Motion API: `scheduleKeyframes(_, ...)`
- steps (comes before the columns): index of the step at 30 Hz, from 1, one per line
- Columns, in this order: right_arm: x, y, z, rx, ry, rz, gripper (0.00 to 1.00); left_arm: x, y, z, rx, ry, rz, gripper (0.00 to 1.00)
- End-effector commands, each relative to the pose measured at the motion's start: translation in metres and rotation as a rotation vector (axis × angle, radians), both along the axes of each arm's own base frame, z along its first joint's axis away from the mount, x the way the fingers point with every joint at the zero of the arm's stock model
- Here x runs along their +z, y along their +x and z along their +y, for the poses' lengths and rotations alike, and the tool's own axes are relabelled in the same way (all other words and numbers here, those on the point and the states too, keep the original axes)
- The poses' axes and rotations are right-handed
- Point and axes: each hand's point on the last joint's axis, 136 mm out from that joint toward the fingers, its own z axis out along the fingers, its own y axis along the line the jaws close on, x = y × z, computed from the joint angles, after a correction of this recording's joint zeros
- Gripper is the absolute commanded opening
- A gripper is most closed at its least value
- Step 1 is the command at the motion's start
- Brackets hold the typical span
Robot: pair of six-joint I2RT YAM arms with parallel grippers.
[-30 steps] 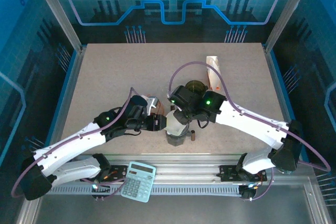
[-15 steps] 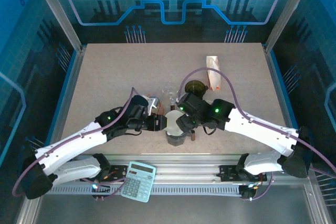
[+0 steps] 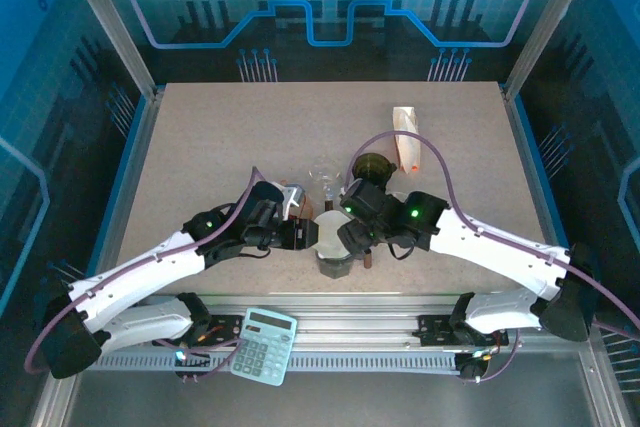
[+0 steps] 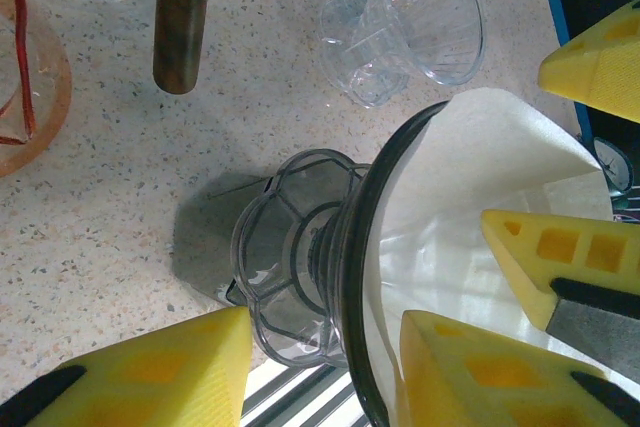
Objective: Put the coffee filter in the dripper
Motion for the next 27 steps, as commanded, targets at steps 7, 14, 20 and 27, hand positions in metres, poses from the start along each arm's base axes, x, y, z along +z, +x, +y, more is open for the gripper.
scheduleKeyframes(7,0.029,0.011,0.015,-0.021,0.139,-0.039,0.82,-0.001,0.0,0.0,-0.006,-0.008,0.0,0.45)
scheduleKeyframes(14,0.007,0.014,0.022,-0.015,0.105,0.022,0.83,0.0,0.0,0.0,-0.006,-0.008,-0.002,0.45)
scheduleKeyframes(20,-0.022,0.01,0.017,-0.014,0.051,0.071,0.82,-0.001,0.0,0.0,-0.008,-0.007,-0.001,0.44)
scheduleKeyframes(27,-0.043,0.01,0.018,-0.014,0.018,0.092,0.82,-0.002,0.0,-0.002,-0.011,-0.006,0.003,0.44)
